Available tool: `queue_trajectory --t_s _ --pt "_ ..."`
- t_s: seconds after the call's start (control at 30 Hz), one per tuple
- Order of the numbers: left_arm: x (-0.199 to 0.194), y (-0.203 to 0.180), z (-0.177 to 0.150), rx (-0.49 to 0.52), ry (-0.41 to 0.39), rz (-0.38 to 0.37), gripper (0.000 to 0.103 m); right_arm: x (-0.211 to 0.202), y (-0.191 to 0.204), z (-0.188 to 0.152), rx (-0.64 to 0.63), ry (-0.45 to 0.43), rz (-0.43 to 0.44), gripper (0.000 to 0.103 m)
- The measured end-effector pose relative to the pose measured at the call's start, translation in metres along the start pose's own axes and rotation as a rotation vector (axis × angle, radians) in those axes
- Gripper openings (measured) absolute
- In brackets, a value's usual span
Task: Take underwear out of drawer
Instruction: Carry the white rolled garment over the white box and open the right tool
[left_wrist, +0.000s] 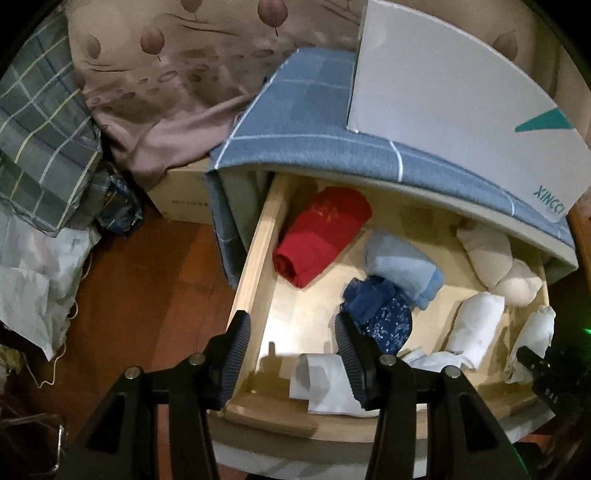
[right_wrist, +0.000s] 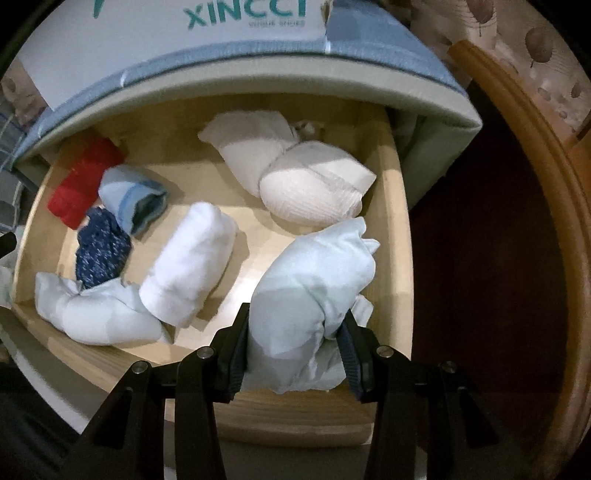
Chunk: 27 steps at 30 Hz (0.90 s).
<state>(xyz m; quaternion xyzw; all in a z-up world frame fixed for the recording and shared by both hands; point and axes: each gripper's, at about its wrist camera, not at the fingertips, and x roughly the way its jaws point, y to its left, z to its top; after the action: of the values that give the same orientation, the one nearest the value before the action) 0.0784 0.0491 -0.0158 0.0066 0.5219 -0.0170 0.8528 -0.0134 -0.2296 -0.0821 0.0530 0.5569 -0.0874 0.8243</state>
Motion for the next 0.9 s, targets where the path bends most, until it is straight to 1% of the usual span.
queue_trajectory --t_s 0.1,0.13,0.23,0.3,0.43,0.63,0.9 --pt "-0.003 -0.005 0.000 0.032 -0.011 0.016 0.049 -0.011 -0.004 -0.002 0.007 -0.035 0.017 0.041" --pt "-0.004 -0.007 0.000 0.039 -0.013 0.017 0.049 -0.014 -0.005 0.003 0.007 -0.041 0.017 0.041" --pt "-0.008 -0.010 -0.001 0.055 -0.033 0.018 0.049 -0.028 -0.009 0.003 0.015 -0.063 0.023 0.041" --pt "-0.009 -0.011 0.000 0.058 -0.037 0.017 0.049 -0.032 -0.006 0.011 0.027 -0.070 0.040 0.041" --pt "-0.009 -0.010 0.000 0.052 -0.038 0.017 0.049 -0.055 -0.007 0.024 0.026 -0.106 0.046 0.041" --pt "-0.011 -0.007 -0.001 0.044 -0.039 0.006 0.049 -0.097 -0.005 0.055 0.015 -0.176 0.054 0.041" --pt "-0.011 -0.008 -0.001 0.047 -0.045 0.010 0.049 -0.169 0.004 0.113 -0.017 -0.308 0.059 0.041"
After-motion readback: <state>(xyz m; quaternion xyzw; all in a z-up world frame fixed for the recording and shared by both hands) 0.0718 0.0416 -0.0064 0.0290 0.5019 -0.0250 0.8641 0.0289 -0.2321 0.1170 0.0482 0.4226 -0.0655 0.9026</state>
